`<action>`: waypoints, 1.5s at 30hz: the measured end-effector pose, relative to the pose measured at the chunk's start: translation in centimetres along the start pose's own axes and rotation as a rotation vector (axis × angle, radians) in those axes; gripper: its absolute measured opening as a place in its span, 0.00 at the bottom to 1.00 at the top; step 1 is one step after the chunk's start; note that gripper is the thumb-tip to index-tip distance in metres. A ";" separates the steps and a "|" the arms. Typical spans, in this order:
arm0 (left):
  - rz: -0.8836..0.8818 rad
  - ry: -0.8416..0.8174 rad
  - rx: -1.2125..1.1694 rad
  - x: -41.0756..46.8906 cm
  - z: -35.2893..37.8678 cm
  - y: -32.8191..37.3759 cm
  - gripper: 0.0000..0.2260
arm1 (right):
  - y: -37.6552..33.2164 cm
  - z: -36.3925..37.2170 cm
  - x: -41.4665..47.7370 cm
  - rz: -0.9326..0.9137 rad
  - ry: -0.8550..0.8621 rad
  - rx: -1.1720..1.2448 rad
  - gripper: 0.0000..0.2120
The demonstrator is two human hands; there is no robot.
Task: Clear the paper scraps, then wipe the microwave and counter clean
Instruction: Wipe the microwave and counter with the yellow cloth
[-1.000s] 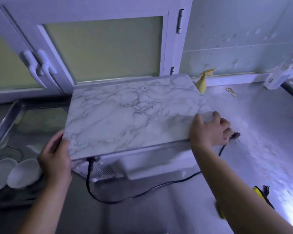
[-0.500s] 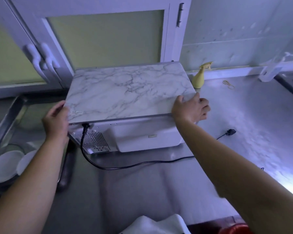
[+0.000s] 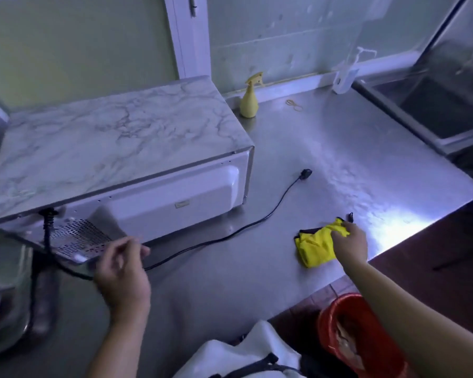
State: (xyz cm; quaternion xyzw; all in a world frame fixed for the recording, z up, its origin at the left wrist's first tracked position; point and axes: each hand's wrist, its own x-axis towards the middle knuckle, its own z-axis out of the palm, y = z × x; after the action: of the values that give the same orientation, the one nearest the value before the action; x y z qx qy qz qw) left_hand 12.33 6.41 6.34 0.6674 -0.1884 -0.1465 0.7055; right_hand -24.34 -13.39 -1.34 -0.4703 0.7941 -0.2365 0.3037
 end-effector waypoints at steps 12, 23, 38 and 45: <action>-0.446 -0.700 0.469 -10.9 7.2 -6.4 0.14 | 2.3 2.0 5.1 -0.447 -0.448 -0.719 0.31; -0.557 -0.544 0.472 -11.8 5.6 -8.2 0.15 | 2.8 2.1 4.4 -0.570 -0.286 -0.582 0.14; -1.005 -0.692 -0.229 -5.9 1.5 -5.4 0.40 | -8.7 -0.3 -13.4 -1.028 -0.720 0.250 0.15; -1.187 -0.566 -0.631 -4.7 -1.0 -6.6 0.24 | -7.2 1.4 -16.1 -0.906 -0.799 0.229 0.18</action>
State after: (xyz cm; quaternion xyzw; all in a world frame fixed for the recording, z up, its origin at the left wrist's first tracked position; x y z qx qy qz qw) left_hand 8.87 9.00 -0.60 0.3584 0.0814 -0.7186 0.5903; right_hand -13.02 -2.34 6.64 -0.7778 0.3094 -0.2313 0.4958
